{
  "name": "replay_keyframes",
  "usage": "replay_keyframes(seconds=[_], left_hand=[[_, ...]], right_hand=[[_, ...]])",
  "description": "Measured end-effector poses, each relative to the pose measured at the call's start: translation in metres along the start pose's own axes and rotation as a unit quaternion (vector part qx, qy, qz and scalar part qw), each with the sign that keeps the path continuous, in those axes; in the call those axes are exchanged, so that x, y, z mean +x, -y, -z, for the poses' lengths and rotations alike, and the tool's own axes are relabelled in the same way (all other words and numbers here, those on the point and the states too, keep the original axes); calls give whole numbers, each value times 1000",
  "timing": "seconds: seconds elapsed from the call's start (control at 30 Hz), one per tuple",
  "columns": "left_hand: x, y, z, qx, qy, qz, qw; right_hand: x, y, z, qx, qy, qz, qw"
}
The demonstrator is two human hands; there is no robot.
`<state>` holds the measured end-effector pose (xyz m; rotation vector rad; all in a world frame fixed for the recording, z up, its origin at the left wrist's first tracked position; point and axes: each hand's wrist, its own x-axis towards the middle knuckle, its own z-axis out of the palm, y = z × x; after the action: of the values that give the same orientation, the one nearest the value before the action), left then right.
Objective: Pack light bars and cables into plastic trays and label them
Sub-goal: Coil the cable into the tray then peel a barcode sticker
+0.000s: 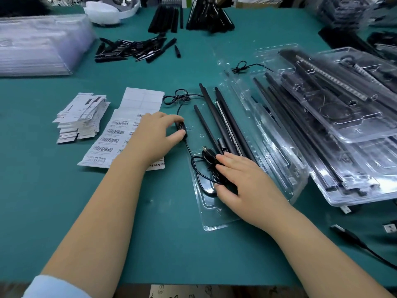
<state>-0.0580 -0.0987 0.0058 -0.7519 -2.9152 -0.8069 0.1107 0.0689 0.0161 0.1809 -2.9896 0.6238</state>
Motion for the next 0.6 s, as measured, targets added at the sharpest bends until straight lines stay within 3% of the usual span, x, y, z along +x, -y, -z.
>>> replay_keyframes(seconds=[0.33, 0.6], left_hand=[[-5, 1, 3, -97, 4, -11, 995], [-1, -16, 0, 58, 9, -93, 994]], right_hand=[[1, 0, -1, -1, -9, 2, 1000], [0, -5, -3, 54, -32, 32, 998]])
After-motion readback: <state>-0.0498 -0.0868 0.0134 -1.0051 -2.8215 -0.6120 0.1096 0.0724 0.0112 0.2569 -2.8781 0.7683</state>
